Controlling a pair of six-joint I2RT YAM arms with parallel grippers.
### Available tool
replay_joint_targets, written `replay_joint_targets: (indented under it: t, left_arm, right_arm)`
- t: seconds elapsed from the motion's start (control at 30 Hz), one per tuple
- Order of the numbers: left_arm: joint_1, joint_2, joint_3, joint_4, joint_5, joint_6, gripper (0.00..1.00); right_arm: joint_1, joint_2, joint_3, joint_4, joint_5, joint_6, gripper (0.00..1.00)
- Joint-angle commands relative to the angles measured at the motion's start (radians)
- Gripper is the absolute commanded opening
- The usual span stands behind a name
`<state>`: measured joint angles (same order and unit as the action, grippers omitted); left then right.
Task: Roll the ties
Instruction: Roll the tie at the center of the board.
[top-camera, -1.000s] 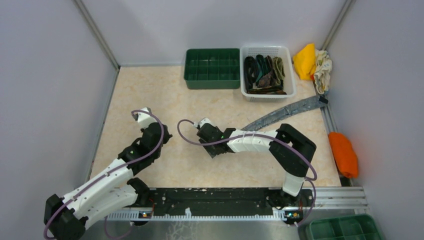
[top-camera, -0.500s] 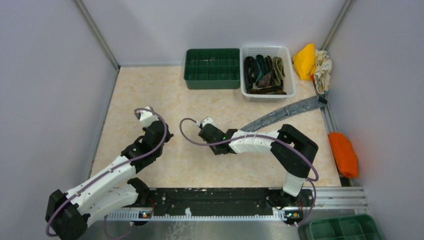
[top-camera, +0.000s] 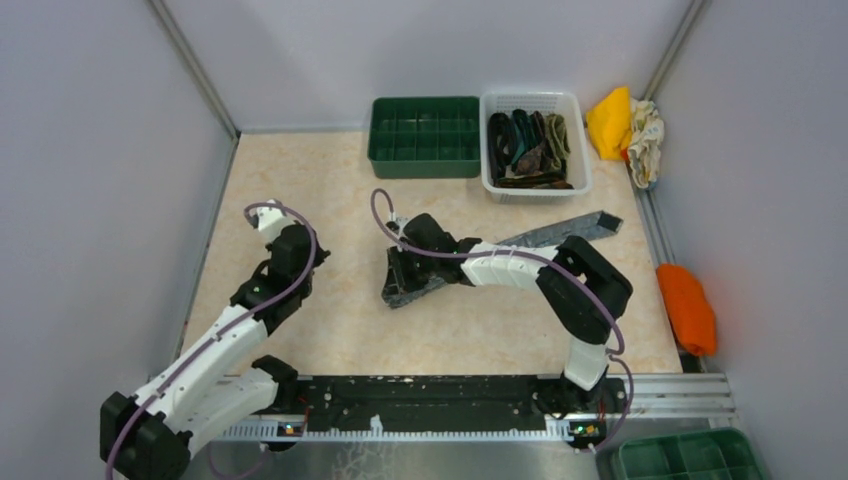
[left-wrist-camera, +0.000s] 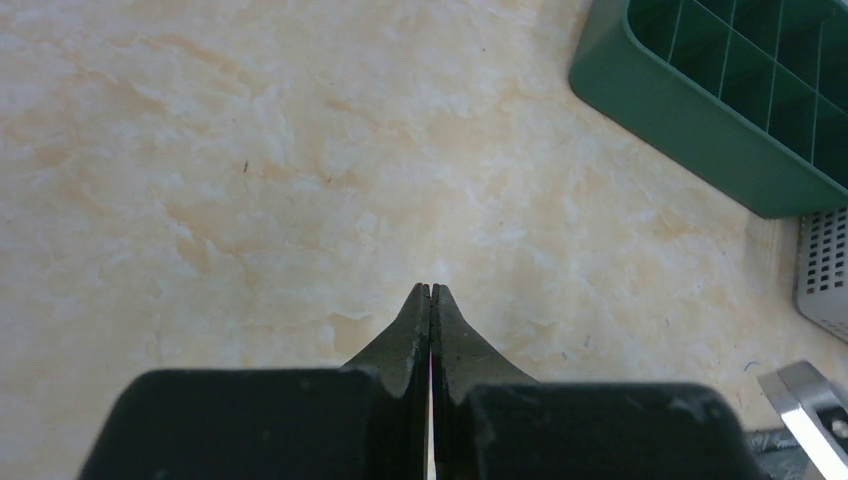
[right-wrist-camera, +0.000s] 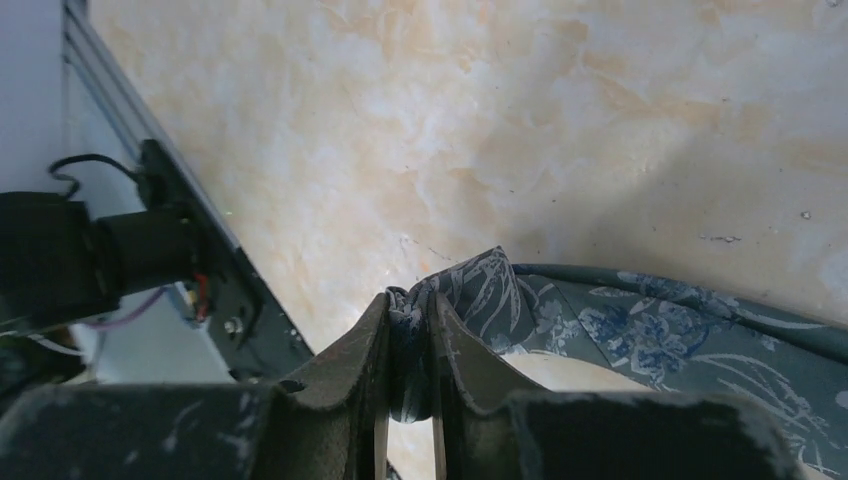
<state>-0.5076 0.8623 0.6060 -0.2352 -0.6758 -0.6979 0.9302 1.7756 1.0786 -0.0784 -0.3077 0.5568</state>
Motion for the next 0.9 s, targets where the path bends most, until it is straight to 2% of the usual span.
replay_joint_targets:
  t: [0.0,0.23,0.63,0.67,0.73,0.87]
  left_arm:
    - [0.006,0.021,0.014,0.065,0.08,0.044,0.0]
    - [0.007,0.093,0.026,0.142,0.173,0.078,0.0]
    - [0.003,0.272,0.058,0.252,0.349,0.095,0.0]
    - [0.003,0.287,0.057,0.264,0.358,0.096,0.0]
    - [0.001,0.309,0.061,0.279,0.374,0.101,0.0]
    - [-0.012,0.339,0.073,0.298,0.396,0.113,0.0]
  right_arm:
    - [-0.08,0.033,-0.041,0.197,-0.277,0.166,0.1]
    - [-0.178,0.06,-0.17,0.376,-0.438,0.297,0.09]
    - [-0.273,0.032,-0.226,0.318,-0.41,0.242,0.09]
    - [-0.278,0.029,-0.227,0.311,-0.411,0.235,0.07]
    - [-0.291,0.021,-0.253,0.354,-0.436,0.265,0.04]
    - [-0.311,0.023,-0.282,0.452,-0.523,0.329,0.04]
